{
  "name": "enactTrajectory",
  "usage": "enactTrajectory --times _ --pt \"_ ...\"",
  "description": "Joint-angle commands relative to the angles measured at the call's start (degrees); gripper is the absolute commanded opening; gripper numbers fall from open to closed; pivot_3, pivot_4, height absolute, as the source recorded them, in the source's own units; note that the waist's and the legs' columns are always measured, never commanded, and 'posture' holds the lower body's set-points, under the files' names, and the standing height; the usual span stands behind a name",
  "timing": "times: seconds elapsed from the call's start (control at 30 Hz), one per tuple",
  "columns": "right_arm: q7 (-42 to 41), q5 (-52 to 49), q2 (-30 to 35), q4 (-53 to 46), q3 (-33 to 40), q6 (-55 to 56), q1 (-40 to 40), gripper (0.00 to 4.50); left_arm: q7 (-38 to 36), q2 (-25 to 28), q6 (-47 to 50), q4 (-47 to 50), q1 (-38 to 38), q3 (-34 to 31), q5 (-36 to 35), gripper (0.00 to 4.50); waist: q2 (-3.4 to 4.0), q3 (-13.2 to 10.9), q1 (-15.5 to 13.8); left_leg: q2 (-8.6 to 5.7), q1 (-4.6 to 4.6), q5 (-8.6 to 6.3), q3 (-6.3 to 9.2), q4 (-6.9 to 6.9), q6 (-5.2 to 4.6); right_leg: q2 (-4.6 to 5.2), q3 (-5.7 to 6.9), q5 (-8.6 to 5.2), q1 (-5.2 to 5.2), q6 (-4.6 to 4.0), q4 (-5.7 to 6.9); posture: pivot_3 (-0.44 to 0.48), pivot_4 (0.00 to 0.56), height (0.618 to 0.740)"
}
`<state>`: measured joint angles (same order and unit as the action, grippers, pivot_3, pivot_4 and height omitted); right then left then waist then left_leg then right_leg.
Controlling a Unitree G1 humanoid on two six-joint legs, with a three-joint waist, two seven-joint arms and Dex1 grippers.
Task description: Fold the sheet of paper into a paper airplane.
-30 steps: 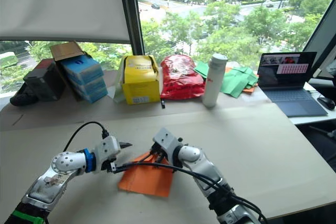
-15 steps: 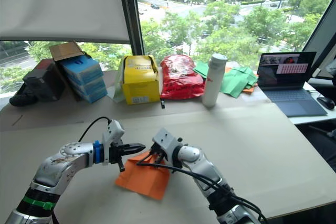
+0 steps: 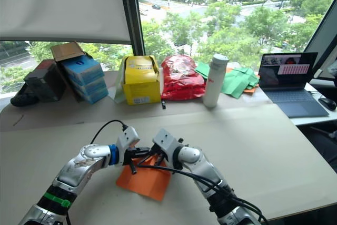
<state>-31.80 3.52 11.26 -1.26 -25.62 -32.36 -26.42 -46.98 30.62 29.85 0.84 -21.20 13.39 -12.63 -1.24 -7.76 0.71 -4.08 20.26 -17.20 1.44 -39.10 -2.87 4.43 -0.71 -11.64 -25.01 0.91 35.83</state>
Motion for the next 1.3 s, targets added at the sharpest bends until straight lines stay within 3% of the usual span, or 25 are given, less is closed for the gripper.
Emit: enactTrajectory --times 0.03,0.8,1.3 --pt "-0.25 0.72 0.09 -0.21 -1.16 -1.01 0.98 0.0 0.45 1.04 1.05 -1.97 2.54 1.4 2.57 0.01 -0.01 0.02 0.05 0.0 -0.02 0.0 0.0 0.0 0.0 0.0 -0.01 0.0 0.01 0.0 0.0 0.0 0.15 0.74" --pt "-0.87 0.93 -0.31 0.4 -1.59 -0.08 0.91 0.0 -0.4 10.97 4.06 8.63 19.26 -6.17 0.12 0.01 0.07 0.11 1.73 0.09 -0.11 -0.04 0.0 0.21 -0.05 -0.02 -0.05 -0.01 -0.04 -0.01 0.01 0.0 0.15 0.74" --pt "-0.78 0.34 -0.16 -1.0 0.08 1.73 0.06 0.0 -0.95 13.09 5.02 11.59 18.85 -8.67 -1.3 0.01 0.15 0.15 1.76 0.11 -0.14 -0.08 0.0 0.26 -0.11 -0.03 -0.04 -0.01 -0.05 -0.02 0.03 0.0 0.15 0.74"
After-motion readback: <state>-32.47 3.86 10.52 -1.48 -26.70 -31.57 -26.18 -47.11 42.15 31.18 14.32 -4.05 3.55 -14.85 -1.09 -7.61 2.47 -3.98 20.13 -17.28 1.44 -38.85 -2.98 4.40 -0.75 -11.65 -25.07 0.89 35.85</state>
